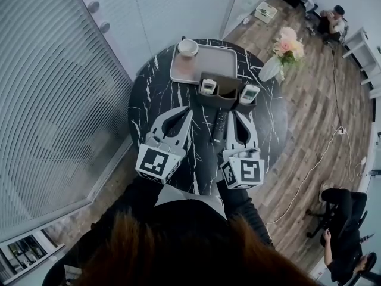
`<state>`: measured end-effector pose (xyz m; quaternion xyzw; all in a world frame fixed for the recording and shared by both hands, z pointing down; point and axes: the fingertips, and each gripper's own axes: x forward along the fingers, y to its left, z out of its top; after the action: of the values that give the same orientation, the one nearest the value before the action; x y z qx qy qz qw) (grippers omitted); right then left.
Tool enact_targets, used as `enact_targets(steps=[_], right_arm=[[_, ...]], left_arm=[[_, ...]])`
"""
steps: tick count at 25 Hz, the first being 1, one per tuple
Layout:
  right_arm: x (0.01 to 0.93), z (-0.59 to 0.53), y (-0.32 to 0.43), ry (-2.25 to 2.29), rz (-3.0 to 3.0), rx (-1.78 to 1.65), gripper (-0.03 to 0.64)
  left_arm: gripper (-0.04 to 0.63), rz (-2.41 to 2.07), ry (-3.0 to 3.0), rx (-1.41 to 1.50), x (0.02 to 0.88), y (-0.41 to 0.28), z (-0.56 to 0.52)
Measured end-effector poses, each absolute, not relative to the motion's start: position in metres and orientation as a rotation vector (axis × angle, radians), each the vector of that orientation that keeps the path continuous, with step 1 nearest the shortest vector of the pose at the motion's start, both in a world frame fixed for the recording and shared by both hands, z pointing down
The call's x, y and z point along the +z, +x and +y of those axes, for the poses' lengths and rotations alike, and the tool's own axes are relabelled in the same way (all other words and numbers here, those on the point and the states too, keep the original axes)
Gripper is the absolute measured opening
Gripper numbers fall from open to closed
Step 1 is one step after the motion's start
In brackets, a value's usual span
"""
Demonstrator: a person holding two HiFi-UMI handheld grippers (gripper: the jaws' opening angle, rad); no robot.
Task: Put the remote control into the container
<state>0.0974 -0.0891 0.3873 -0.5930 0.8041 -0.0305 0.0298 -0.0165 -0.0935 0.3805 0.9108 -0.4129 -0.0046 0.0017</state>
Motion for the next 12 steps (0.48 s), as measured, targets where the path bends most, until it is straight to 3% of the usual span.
enact_targets(steps=[12], right_arm=[[0.3889, -0.0842, 0.0982, -1.831, 2.474, -0.110, 0.017]], left_arm=[[-0.003, -1.303, 2.856, -0.016, 0.3810, -0.0160, -0.0871]])
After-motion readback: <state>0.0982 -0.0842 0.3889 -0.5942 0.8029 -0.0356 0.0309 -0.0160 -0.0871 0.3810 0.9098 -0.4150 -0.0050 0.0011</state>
